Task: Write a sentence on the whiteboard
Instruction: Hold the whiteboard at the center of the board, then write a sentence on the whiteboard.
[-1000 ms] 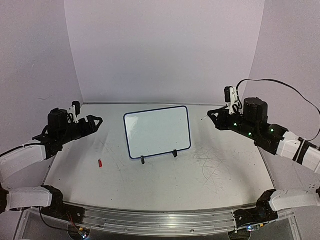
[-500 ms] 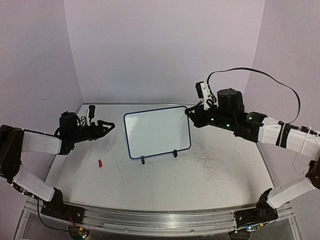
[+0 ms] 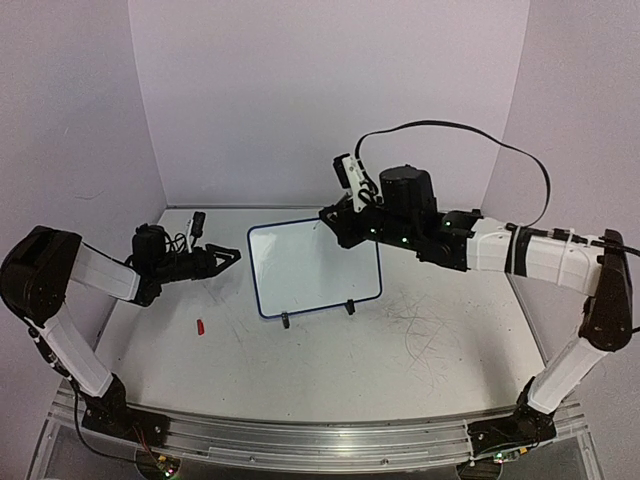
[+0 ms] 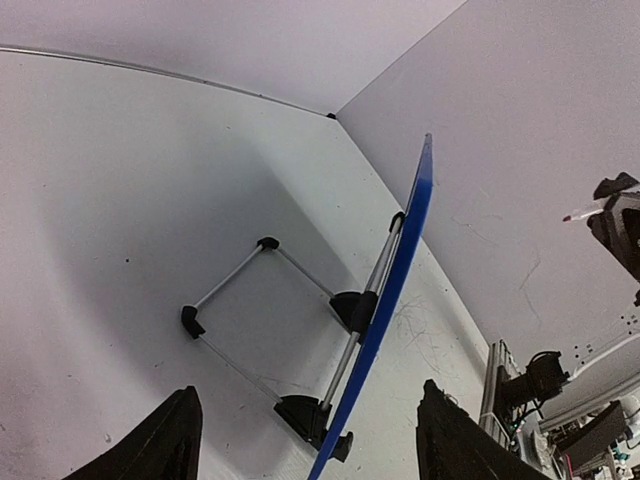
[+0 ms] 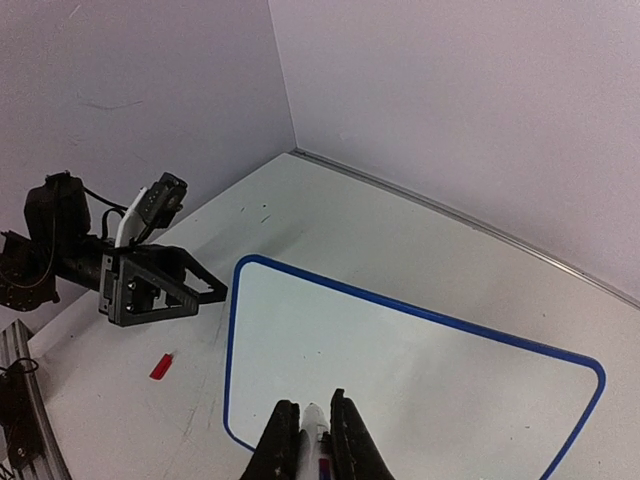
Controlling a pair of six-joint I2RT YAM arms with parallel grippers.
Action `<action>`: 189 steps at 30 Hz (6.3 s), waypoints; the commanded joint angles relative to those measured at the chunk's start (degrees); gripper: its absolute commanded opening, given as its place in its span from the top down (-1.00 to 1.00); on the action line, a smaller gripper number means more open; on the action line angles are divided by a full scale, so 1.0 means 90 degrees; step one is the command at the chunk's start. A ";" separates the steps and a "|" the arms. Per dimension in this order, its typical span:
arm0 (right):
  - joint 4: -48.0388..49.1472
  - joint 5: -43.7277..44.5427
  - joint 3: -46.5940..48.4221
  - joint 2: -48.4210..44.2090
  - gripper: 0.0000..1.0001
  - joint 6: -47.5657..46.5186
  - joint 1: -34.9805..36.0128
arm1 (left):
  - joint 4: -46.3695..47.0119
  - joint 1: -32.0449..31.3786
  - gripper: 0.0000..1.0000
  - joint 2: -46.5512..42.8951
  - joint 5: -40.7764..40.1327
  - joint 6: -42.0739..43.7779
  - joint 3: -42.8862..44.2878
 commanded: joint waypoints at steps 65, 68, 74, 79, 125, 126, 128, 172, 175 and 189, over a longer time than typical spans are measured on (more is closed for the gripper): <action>0.1681 0.2187 0.2493 0.3248 1.00 -0.0630 0.1213 | 0.0873 -0.0586 1.00 0.1122 0.0605 0.1272 0.0574; 0.1681 0.2258 0.2477 0.3236 1.00 -0.0617 0.1209 | 0.0869 -0.0589 1.00 0.1107 0.0595 0.1272 0.0564; 0.1690 0.2122 0.2445 0.3154 1.00 -0.0625 0.1233 | 0.0862 -0.0587 1.00 0.1121 0.0553 0.1269 0.0563; 0.1898 0.1961 0.2069 0.2806 1.00 -0.0605 0.1299 | 0.0846 -0.0592 1.00 0.1118 0.0486 0.1253 0.0545; 0.1516 0.2539 0.2695 0.3383 1.00 -0.0622 0.1288 | 0.0745 -0.0586 1.00 0.1217 0.0467 0.1253 0.0649; 0.1503 0.2545 0.2706 0.3386 1.00 -0.0612 0.1290 | 0.0741 -0.0587 1.00 0.1217 0.0465 0.1253 0.0651; 0.1489 0.2559 0.2709 0.3399 1.00 -0.0608 0.1293 | 0.0738 -0.0591 1.00 0.1227 0.0466 0.1253 0.0652; 0.1232 0.3243 0.2731 0.3546 1.00 -0.0270 0.1179 | 0.0703 -0.0584 1.00 0.1198 0.0513 0.1262 0.0662; 0.1231 0.3320 0.2709 0.3524 1.00 -0.0253 0.1172 | 0.0700 -0.0587 1.00 0.1204 0.0514 0.1259 0.0661; 0.1183 0.3611 0.2564 0.3401 1.00 -0.0164 0.1104 | 0.0698 -0.0591 1.00 0.1214 0.0524 0.1256 0.0670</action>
